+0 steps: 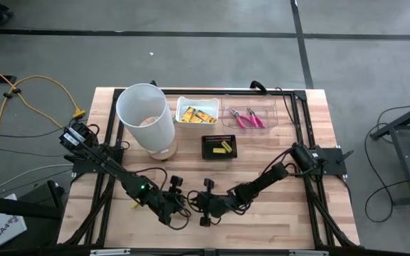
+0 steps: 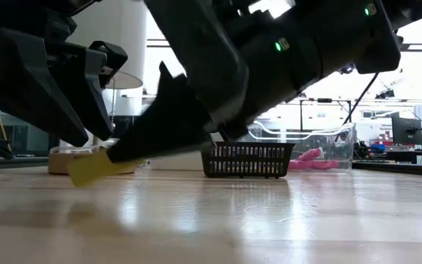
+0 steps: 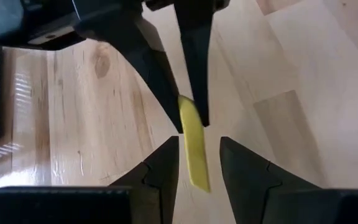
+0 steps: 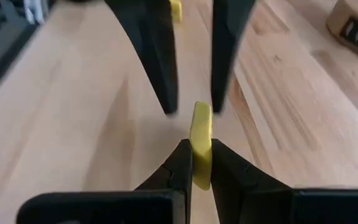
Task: Pick & Place School Supplies
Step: Put the yellow eraser into the black bin
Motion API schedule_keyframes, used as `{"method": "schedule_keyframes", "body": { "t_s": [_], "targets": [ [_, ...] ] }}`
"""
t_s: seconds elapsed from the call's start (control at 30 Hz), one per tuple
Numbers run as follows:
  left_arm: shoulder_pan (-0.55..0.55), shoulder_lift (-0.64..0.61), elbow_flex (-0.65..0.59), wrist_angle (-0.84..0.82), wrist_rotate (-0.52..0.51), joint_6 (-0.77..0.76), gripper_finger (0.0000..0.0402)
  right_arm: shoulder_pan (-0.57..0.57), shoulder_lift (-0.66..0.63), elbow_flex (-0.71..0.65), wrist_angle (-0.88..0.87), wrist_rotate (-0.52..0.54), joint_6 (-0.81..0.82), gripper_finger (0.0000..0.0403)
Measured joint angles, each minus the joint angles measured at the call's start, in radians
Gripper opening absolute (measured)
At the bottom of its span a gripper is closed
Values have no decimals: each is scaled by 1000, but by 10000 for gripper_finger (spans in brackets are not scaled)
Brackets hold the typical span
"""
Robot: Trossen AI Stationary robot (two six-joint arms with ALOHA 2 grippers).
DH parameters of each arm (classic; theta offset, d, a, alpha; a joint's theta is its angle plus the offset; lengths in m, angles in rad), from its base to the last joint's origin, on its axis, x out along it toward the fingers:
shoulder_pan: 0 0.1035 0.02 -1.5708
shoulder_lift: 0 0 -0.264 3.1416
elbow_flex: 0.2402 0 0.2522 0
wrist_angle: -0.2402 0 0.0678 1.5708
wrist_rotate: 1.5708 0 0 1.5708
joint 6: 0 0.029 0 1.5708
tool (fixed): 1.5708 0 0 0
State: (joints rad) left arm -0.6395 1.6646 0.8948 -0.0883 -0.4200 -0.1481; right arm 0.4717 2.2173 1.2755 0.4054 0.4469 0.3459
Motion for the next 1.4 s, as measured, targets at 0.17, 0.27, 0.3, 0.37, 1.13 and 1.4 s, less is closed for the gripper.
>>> {"method": "schedule_keyframes", "body": {
  "t_s": [0.17, 0.27, 0.3, 0.37, 1.13, 1.4],
  "targets": [
    [-7, 0, 0, 8, 10, -2, 111, 12, 0, 0, -64, 49, 22, 30],
    [-13, 0, 0, 8, 11, -7, 111, 28, -12, 0, -116, 97, 19, 30],
    [-13, 0, 0, 7, 11, -7, 111, 33, -24, 0, -147, 107, 19, 30],
    [-13, 0, 0, 7, 11, -7, 111, 35, -46, 1, -208, 125, 34, 30],
    [-14, 0, 0, 27, 9, -10, 111, -118, -281, 1, -773, 488, 210, 30],
    [-14, 0, 0, 29, 8, -10, 111, -246, -268, -1, -905, 357, 259, 30]
  ]
}}
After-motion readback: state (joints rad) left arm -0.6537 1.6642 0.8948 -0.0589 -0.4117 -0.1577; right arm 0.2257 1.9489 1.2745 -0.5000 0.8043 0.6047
